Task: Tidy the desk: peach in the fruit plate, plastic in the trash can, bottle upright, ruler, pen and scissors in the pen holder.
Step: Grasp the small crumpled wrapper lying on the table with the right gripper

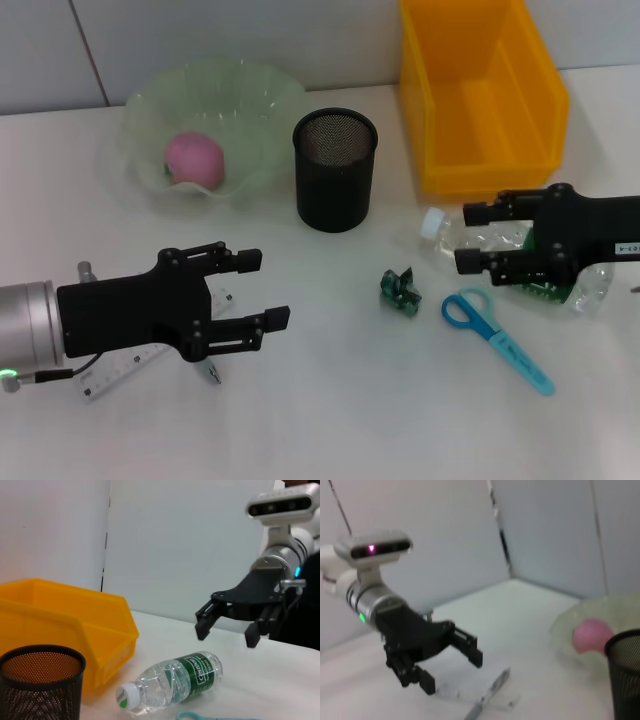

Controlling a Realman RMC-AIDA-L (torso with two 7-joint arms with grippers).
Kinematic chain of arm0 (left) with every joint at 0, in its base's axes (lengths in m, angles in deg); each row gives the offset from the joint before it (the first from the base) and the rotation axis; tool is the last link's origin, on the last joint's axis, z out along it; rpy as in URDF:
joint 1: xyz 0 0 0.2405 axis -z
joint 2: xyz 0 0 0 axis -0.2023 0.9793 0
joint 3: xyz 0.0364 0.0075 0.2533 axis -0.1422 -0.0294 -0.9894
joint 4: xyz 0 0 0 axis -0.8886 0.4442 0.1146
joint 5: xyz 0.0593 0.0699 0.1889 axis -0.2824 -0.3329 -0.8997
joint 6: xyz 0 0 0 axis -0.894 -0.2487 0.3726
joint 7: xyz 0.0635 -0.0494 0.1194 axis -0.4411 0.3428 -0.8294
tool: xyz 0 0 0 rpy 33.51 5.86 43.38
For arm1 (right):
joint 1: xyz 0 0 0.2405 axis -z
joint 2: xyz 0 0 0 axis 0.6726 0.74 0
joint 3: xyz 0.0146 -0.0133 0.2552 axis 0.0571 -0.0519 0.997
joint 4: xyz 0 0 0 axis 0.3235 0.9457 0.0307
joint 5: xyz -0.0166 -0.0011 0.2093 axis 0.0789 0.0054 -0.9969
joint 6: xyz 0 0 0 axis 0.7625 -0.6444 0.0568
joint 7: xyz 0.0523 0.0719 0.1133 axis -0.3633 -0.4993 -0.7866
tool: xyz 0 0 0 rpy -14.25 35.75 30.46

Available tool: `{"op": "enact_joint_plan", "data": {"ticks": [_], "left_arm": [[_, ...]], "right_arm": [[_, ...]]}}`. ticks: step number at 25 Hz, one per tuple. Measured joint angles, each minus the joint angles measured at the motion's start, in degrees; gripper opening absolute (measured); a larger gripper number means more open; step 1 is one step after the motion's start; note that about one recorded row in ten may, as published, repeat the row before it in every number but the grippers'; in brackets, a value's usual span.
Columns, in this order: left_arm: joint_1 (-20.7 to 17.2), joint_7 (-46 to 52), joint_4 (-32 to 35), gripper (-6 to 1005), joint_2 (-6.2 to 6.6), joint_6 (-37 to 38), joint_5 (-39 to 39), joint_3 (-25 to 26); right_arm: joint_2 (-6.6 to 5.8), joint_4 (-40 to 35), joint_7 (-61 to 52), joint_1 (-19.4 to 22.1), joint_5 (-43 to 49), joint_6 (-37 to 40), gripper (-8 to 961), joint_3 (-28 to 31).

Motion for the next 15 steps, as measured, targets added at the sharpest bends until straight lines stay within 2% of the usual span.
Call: {"op": "enact_joint_plan", "data": {"ticks": [2,5,7,9,12,15], "left_arm": [[0.1,0.3,0.0,769,-0.02,0.0,0.0,0.1],[0.2,0.5,0.0,769,-0.02,0.0,0.0,0.2],[0.2,0.5,0.0,769,-0.02,0.0,0.0,0.3],[0.2,0.5,0.0,768,-0.02,0.0,0.0,0.3],[0.3,0.5,0.0,768,-0.03,0.0,0.0,0.3],[0.3,0.5,0.0,768,-0.03,0.0,0.0,0.3]], "right_arm": [[-0.07,-4.7,-7.1,-3.0,4.8,0.5,700,-2.0],[-0.19,-7.3,-11.6,-5.2,7.5,1.2,701,-3.7],[-0.24,-11.2,-18.5,-9.1,12.0,2.3,701,-7.1],[-0.23,-12.2,-20.3,-10.2,13.2,2.5,701,-8.2],[-0.03,-16.0,-26.4,-15.2,19.3,3.2,701,-12.9],[0.02,-17.0,-28.4,-17.2,21.9,3.2,700,-15.0]]}}
